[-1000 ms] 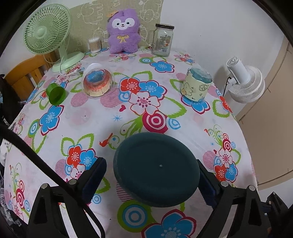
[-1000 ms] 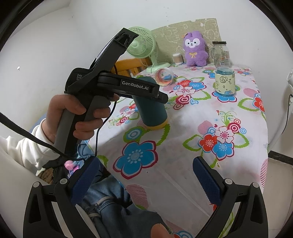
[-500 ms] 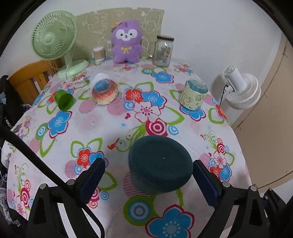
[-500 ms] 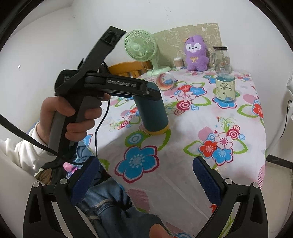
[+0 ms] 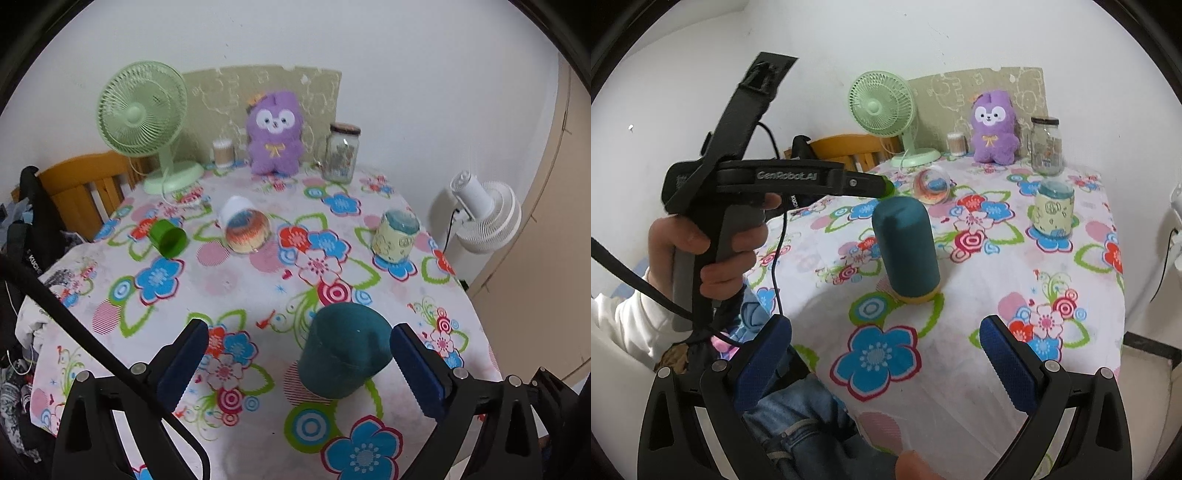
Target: Flip cup upside down
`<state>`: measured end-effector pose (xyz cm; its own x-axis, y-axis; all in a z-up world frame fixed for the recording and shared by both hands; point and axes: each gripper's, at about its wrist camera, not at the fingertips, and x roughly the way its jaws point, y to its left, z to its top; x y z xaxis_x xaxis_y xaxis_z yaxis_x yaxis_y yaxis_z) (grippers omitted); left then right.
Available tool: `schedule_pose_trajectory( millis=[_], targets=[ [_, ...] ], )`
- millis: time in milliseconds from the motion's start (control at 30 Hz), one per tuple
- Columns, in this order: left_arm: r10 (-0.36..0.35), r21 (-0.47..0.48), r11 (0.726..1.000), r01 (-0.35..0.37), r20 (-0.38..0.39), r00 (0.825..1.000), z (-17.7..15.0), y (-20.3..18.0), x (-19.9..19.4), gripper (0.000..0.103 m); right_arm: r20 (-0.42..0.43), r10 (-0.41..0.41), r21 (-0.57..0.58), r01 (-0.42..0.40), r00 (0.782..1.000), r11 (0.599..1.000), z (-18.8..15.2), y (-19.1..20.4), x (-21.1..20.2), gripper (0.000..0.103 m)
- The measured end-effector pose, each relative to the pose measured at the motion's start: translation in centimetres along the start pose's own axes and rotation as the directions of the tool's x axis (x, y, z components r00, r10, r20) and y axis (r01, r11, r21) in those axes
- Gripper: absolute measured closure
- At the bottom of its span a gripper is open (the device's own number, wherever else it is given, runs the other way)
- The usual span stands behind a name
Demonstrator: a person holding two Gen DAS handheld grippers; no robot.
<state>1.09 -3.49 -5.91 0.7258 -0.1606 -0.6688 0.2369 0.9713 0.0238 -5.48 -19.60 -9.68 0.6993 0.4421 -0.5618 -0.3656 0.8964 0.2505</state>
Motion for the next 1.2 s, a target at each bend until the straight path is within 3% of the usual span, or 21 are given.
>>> schedule_pose_trajectory(
  millis=[400,733,1200],
  targets=[
    [0.032,-0.014,0.999,-0.03,0.119,0.992,-0.4,2.2,-3.1,0.0,0.028,-0.012,-0.034,0.013,1.0,0.999,2.1,1.5,0.8,0.0],
    [0.08,-0.013,0.997,-0.079,0.202,0.976,-1.0,3.4,-5.5,0.0,0.09,-0.064,-0.051,0.069,0.994,0.996,3.7,2.9,0.7,0.0],
    [0.079,-0.052,0.996,-0.067,0.26,0.963,-2.3,4.7,-8.1,0.0,0.214,-0.17,-0.067,0.189,0.962,0.98,5.1,5.5,-1.4,0.0]
  ],
)
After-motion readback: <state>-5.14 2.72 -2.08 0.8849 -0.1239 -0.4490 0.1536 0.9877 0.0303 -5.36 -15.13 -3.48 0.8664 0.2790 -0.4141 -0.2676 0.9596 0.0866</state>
